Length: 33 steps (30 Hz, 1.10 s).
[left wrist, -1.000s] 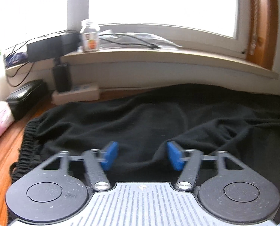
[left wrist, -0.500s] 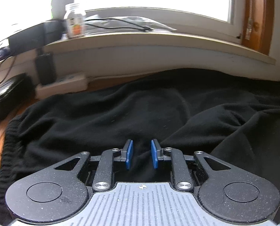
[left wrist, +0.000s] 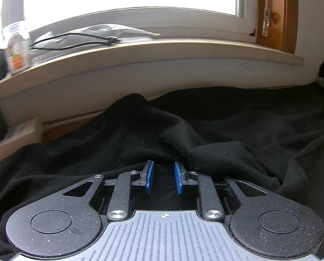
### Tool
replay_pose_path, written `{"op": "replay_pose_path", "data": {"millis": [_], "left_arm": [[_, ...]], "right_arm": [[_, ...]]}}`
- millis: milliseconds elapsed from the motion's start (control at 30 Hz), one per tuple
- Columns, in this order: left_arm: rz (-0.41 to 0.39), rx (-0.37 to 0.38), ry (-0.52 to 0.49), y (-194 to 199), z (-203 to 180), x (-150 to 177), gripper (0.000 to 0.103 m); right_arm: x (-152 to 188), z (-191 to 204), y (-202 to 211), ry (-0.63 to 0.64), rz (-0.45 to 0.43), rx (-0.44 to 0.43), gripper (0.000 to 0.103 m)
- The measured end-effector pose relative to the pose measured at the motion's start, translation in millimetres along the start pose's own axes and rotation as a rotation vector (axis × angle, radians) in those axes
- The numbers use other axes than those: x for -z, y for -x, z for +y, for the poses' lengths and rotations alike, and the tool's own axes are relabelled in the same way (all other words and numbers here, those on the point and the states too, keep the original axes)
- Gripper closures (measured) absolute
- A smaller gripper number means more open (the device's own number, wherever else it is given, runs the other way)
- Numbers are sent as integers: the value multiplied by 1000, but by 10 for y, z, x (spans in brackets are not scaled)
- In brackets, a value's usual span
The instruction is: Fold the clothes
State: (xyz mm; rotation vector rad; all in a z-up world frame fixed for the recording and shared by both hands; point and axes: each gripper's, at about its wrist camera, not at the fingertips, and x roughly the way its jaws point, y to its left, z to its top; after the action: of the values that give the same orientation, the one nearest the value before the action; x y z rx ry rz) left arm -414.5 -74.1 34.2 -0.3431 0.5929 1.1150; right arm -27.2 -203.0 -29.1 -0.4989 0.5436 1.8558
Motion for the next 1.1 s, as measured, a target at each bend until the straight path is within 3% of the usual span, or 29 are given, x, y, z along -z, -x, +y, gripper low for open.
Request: {"op": "replay_pose_path", "data": {"millis": [167,333,400,433,500,567,600,733,933,1100], "left_arm": [[-3,21,-41,-261,-234,-196,82],[-4,-8,-56,-306,-365,-225,81],[11,-33,-53,-250,-368,-213,79],[23,-49,-56,-212,-365,-214,73],[24,-75,-36,-45,-305,-188,61],[7,-66,-6,214,-181,-147,38],[3,-72,0,364,-115,-110,35],[3,-119,7,910,125,75,34],[33,-221,42,1569,559,440,33],[52,-254,98,1932,798,766,38]], "right_arm": [[1,-23,6,-18,0,-11,0],[-1,-1,4,-21,-16,-6,0],[1,11,2,-19,-15,-2,0],[3,15,1,-19,-14,-1,0],[4,29,2,-12,-16,2,0],[-4,75,2,12,-27,11,0],[-9,102,2,26,-33,16,0],[-164,322,-9,34,-88,-27,0],[-498,1024,-205,141,-157,-145,1],[-780,1713,-565,220,-144,-262,19]]}}
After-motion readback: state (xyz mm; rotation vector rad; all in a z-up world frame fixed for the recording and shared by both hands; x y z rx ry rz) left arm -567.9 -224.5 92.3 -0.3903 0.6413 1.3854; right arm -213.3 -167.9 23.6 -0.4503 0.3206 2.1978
